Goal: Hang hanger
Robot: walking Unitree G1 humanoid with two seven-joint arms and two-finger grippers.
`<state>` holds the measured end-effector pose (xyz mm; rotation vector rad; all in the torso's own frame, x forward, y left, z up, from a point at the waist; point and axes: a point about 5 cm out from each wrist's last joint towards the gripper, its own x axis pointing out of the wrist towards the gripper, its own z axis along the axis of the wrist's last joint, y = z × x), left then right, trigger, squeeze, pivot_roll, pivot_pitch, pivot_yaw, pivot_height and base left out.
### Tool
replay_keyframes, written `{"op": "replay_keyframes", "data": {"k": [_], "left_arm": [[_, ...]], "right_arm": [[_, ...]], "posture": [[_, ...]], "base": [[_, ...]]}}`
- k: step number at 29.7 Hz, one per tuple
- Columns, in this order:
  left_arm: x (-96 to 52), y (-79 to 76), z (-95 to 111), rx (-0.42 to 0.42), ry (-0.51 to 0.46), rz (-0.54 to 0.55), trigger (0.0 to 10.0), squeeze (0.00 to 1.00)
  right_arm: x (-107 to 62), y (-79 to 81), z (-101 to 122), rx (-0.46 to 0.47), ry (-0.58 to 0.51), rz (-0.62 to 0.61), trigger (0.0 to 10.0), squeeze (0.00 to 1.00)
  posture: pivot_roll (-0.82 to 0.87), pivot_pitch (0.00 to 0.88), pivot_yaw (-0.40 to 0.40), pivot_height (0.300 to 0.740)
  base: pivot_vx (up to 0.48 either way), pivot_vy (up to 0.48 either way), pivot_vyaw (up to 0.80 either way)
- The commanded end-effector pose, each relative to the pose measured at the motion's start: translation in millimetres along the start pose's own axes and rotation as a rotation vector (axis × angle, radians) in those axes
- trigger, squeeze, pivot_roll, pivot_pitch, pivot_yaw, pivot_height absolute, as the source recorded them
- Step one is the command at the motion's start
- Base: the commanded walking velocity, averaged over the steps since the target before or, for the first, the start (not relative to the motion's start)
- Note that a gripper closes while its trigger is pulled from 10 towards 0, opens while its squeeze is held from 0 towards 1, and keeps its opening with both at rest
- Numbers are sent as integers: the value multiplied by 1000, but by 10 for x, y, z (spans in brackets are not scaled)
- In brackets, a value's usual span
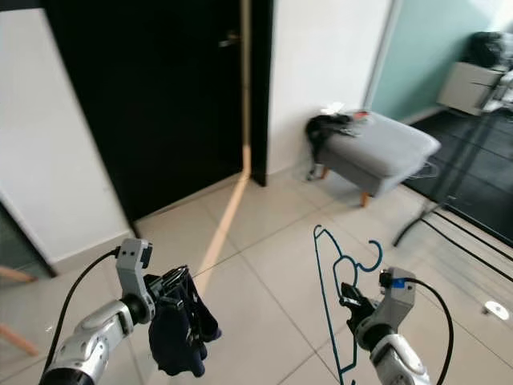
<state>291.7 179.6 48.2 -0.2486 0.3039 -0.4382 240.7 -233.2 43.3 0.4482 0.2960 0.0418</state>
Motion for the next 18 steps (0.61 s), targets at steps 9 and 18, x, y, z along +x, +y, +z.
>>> {"op": "replay_keyframes", "data": {"k": [9, 18], "left_arm": [[-7, -3, 24, -14, -22, -9, 10000, 0], [3, -14, 40, -19, -30, -9, 10000, 0]], "right_arm": [[-10, 16, -38, 28, 17, 17, 10000, 0], [-14, 6, -15, 35, 13, 19, 10000, 0]], "posture": [[37, 0, -23, 740], [35, 0, -25, 740]], "base": [[0, 0, -800], [0, 0, -800]]}}
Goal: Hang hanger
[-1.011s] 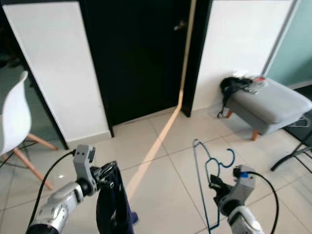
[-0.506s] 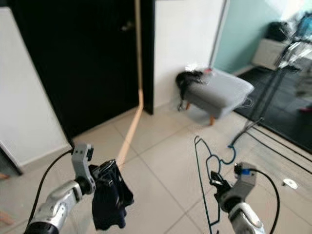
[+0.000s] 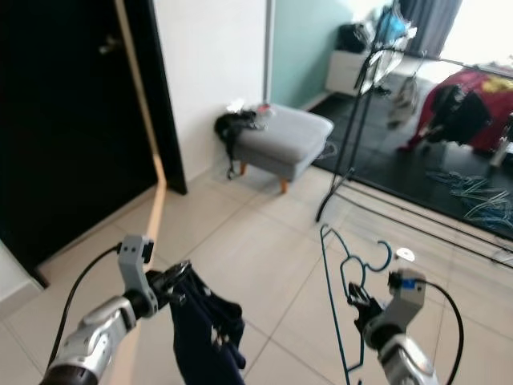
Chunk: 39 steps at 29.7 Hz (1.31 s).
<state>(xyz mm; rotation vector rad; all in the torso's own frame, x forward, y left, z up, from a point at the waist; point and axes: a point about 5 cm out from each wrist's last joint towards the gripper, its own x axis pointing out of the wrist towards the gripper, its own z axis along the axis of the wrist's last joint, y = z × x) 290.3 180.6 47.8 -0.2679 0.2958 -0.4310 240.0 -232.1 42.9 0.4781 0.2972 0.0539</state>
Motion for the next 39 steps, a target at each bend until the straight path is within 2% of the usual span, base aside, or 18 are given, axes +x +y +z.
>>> {"op": "replay_keyframes", "data": {"k": [1, 14, 16, 17, 18, 19, 20, 21, 23, 24, 25, 26, 28, 30, 31, 34, 36, 39], "left_arm": [[25, -24, 52, -4, -19, -13, 10000, 0], [53, -65, 116, -34, -54, -47, 10000, 0], [68, -73, 181, 131, -15, -64, 10000, 0], [68, -73, 181, 131, -15, -64, 10000, 0], [84, -72, 276, 254, -23, -62, 10000, 0], [84, -72, 276, 254, -23, -62, 10000, 0], [95, -75, 343, 335, -33, -62, 10000, 0], [95, -75, 343, 335, -33, -62, 10000, 0], [133, -130, 827, 566, -133, -112, 10000, 0], [133, -130, 827, 566, -133, -112, 10000, 0], [134, -177, 1058, 660, -176, -139, 10000, 0], [134, -177, 1058, 660, -176, -139, 10000, 0], [109, -294, 1430, 798, -250, -183, 10000, 0], [109, -294, 1430, 798, -250, -183, 10000, 0], [100, -386, 1580, 839, -283, -215, 10000, 0], [92, -486, 1694, 864, -312, -251, 10000, 0], [91, -639, 1787, 893, -334, -319, 10000, 0], [96, -710, 1773, 904, -326, -362, 10000, 0]], "right_arm": [[-8, -7, 4, 10, 7, 3, 10000, 0], [6, -25, 95, 38, -6, 30, 10000, 0], [-10, 7, 108, -16, 19, 85, 10000, 0], [-10, 7, 108, -16, 19, 85, 10000, 0], [-30, 47, 122, -67, 29, 129, 10000, 0], [-30, 47, 122, -67, 29, 129, 10000, 0], [-43, 76, 129, -100, 36, 159, 10000, 0], [-43, 76, 129, -100, 36, 159, 10000, 0], [-248, 186, 242, -268, 115, 366, 10000, 0], [-248, 186, 242, -268, 115, 366, 10000, 0], [-384, 213, 339, -322, 146, 452, 10000, 0], [-384, 213, 339, -322, 146, 452, 10000, 0], [-653, 214, 560, -415, 197, 564, 10000, 0], [-653, 214, 560, -415, 197, 564, 10000, 0], [-798, 221, 682, -454, 216, 616, 10000, 0], [-911, 244, 784, -500, 233, 659, 10000, 0], [-1040, 328, 945, -577, 241, 726, 10000, 0], [-1051, 430, 1044, -635, 221, 757, 10000, 0]], "posture": [[39, 0, -26, 740], [37, 0, -33, 740], [19, 0, -28, 740], [19, 0, -28, 740], [19, 0, -29, 740], [19, 0, -29, 740], [19, 0, -28, 740], [19, 0, -28, 740], [24, 0, -26, 740], [24, 0, -26, 740], [20, 0, -21, 740], [20, 0, -21, 740], [12, 0, -15, 740], [12, 0, -15, 740], [3, 0, -11, 740], [-3, 0, -8, 740], [-11, 0, -2, 740], [-19, 0, -4, 740]], "base": [[0, 0, -800], [0, 0, -739], [0, 0, 0], [0, 0, 0], [0, 0, 0], [0, 0, 0], [0, 0, 0], [0, 0, 0], [0, 0, 0], [0, 0, 0], [0, 0, 0], [0, 0, 0], [0, 0, 0], [0, 0, 0], [0, 0, 0], [0, 0, 0], [0, 0, 0], [0, 0, 0]]}}
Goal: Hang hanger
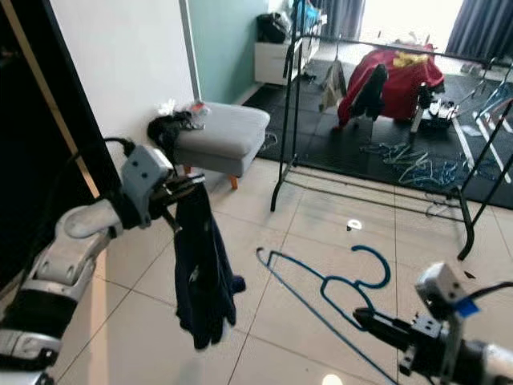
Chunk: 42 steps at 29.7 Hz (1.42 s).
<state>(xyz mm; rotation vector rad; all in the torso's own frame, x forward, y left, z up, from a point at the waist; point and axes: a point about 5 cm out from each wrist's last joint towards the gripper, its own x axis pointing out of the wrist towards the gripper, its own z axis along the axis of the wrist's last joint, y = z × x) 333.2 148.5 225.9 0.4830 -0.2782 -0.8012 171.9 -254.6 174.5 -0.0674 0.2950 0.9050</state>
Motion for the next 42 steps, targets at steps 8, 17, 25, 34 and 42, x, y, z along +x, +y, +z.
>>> {"op": "replay_keyframes", "data": {"k": [8, 17, 25, 34, 42], "left_arm": [[13, 17, 127, 46, -10, -39, 10000, 0], [0, 11, 263, 60, -29, -70, 10000, 0], [-1, -21, 339, 87, -52, -115, 10000, 0], [-131, 184, 200, 139, 51, -69, 10000, 0], [-332, 438, 277, 201, 92, -15, 10000, 0]], "right_arm": [[87, 139, 312, -105, -42, 72, 10000, 0], [50, 156, 459, -159, -52, 79, 10000, 0], [59, 172, 560, -176, -131, 76, 10000, 0], [-221, 246, 602, -117, -207, 79, 10000, 0], [-625, 302, 684, -61, -268, 74, 10000, 0]], "posture": [[-8, 0, -7, 740], [-9, 0, -13, 740], [-7, 0, -9, 740], [-10, 0, 9, 740], [-33, 0, -4, 740]], "base": [[0, 0, 0], [0, 0, 0], [0, 0, 0], [0, 0, 0], [0, 0, 0]]}}
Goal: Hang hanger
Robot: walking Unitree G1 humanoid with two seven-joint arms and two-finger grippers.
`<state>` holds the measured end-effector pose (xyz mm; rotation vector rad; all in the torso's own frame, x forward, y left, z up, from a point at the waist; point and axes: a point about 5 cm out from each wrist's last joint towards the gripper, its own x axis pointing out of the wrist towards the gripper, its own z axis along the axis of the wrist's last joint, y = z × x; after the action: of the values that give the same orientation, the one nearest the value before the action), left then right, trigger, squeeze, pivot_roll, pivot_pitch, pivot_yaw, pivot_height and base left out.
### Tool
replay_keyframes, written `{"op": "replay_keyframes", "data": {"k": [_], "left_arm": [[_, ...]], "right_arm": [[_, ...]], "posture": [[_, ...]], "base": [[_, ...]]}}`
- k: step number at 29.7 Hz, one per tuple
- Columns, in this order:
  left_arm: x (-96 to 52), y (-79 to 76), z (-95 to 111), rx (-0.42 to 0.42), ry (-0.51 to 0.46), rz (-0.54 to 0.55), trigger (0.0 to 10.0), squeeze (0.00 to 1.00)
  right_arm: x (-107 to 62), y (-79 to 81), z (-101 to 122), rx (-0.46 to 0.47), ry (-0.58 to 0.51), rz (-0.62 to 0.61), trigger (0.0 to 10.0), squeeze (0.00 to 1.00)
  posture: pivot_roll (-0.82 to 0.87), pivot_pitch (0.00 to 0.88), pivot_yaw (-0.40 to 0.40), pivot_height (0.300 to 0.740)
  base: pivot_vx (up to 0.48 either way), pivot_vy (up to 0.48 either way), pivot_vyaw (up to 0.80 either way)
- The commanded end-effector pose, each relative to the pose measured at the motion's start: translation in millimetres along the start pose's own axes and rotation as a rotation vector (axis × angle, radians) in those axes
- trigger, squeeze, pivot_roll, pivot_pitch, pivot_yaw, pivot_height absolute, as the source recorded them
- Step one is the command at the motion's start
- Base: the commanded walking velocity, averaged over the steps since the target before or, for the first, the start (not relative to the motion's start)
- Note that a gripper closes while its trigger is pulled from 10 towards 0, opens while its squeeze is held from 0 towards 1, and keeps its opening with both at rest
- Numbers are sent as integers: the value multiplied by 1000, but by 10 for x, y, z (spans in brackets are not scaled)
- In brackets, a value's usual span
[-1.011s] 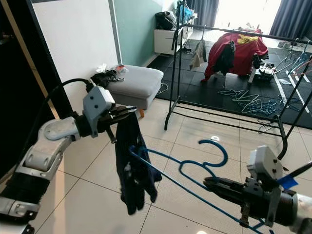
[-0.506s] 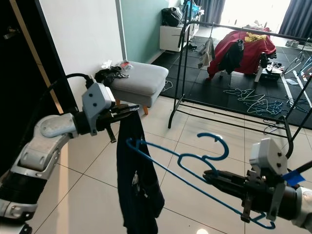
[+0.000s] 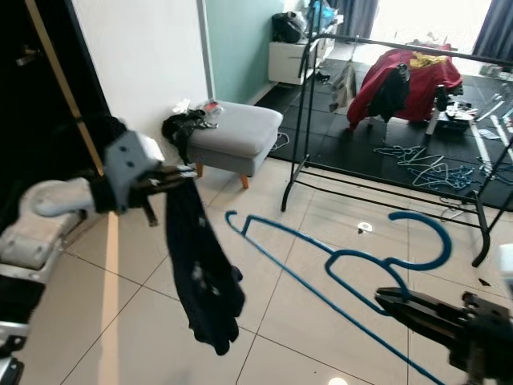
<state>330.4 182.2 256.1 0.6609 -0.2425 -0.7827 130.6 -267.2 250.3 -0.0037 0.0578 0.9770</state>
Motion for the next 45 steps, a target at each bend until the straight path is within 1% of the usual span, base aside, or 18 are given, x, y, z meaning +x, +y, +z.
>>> {"op": "replay_keyframes", "data": {"k": [1, 2, 4, 6, 7, 10, 12, 13, 15, 17, 20, 26, 33, 35, 38, 45], "left_arm": [[-93, 112, 87, 55, -2, 13, 10000, 0], [-116, 129, 118, 62, -7, 13, 10000, 0], [-130, 143, 156, 71, -15, 10, 10000, 0], [-135, 150, 180, 75, -21, 7, 10000, 0], [-121, 133, 234, 77, -44, -7, 10000, 0], [-121, 133, 234, 77, -44, -7, 10000, 0], [-62, 41, 389, 57, -126, -68, 10000, 0], [-62, 41, 389, 57, -126, -68, 10000, 0], [-26, -22, 533, 36, -199, -119, 10000, 0], [-26, -22, 533, 36, -199, -119, 10000, 0], [-24, -38, 606, 22, -232, -141, 10000, 0], [-36, -77, 660, 19, -246, -175, 10000, 0], [-57, -81, 659, 20, -236, -183, 10000, 0], [-98, -45, 626, 22, -209, -171, 10000, 0], [-124, -19, 620, 25, -197, -163, 10000, 0], [-134, -18, 635, 23, -195, -164, 10000, 0]], "right_arm": [[-57, 7, 88, -6, -38, 8, 10000, 0], [-91, 8, 131, -1, -65, 14, 10000, 0], [-100, 9, 126, 8, -63, 18, 10000, 0], [-96, 11, 108, 15, -52, 22, 10000, 0], [-57, 10, 81, 23, -46, 26, 10000, 0], [-57, 10, 81, 23, -46, 26, 10000, 0], [91, 10, 65, 17, -67, 57, 10000, 0], [91, 10, 65, 17, -67, 57, 10000, 0], [205, 25, 60, 18, -84, 95, 10000, 0], [205, 25, 60, 18, -84, 95, 10000, 0], [251, 32, 68, 22, -87, 121, 10000, 0], [289, 30, 101, 16, -92, 144, 10000, 0], [291, 23, 110, 12, -92, 145, 10000, 0], [259, 26, 118, 12, -86, 134, 10000, 0], [215, 29, 131, 10, -76, 118, 10000, 0], [162, 30, 140, 11, -60, 97, 10000, 0]], "posture": [[-33, 0, -4, 740], [-33, 0, -7, 740], [-34, 0, -8, 740], [-34, 0, -8, 740], [-30, 0, -7, 740], [-30, 0, -7, 740], [-36, 0, -1, 740], [-36, 0, -1, 740], [-26, 0, -2, 740], [-26, 0, -2, 740], [-21, 0, -1, 740], [-19, 0, -1, 740], [-17, 0, -5, 740], [-18, 0, -7, 740], [-21, 0, -8, 740], [-22, 0, -8, 740]], "base": [[0, 0, 0], [0, 0, 0], [0, 0, 0], [0, 0, 0], [0, 0, 0], [0, 0, 0], [0, 0, 0], [0, 0, 0], [0, 0, 0], [0, 0, 0], [0, 0, 0], [0, 0, 0], [0, 0, 0], [0, 0, 0], [0, 0, 0], [0, 0, 0]]}}
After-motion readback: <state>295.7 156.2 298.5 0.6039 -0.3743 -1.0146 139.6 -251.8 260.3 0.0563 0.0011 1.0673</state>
